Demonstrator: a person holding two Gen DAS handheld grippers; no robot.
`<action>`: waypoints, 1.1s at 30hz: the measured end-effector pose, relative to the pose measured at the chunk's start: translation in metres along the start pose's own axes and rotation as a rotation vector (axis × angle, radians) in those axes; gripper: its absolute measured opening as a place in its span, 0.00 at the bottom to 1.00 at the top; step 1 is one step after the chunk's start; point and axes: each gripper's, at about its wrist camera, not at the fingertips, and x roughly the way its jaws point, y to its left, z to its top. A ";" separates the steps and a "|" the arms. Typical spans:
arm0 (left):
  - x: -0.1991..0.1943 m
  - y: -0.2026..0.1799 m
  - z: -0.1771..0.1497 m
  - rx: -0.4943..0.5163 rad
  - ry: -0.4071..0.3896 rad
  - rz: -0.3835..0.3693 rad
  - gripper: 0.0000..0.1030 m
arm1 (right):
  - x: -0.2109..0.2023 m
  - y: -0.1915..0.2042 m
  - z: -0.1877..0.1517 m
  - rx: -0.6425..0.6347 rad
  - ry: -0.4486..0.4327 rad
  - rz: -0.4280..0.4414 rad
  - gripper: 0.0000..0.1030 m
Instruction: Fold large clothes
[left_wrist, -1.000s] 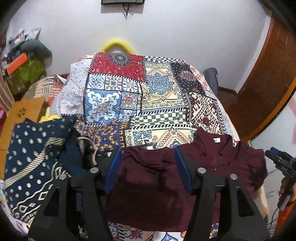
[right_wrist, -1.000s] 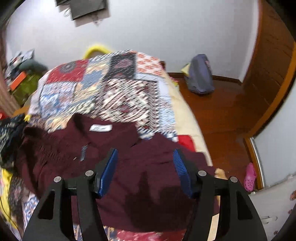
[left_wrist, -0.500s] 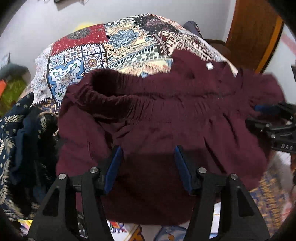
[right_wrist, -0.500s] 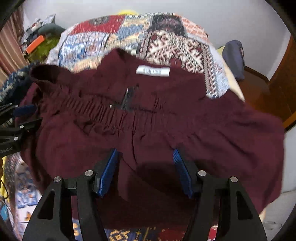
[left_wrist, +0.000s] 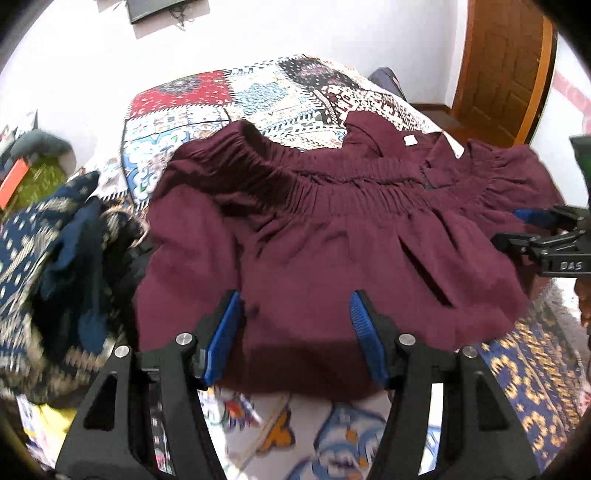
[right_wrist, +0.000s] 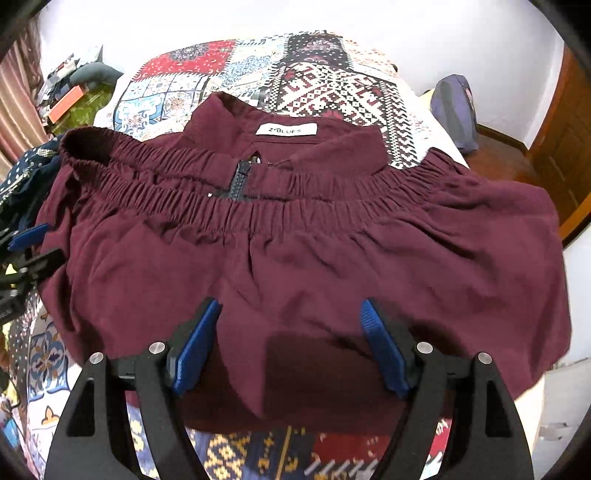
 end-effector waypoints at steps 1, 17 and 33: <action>-0.007 0.004 -0.004 -0.026 -0.002 -0.002 0.63 | -0.001 0.000 -0.001 -0.002 -0.001 -0.005 0.74; 0.004 0.085 -0.070 -0.691 0.054 -0.437 0.69 | -0.011 0.012 -0.027 -0.060 0.034 -0.063 0.74; 0.054 0.092 -0.045 -0.855 -0.017 -0.434 0.78 | -0.003 0.009 -0.029 -0.030 0.019 -0.034 0.79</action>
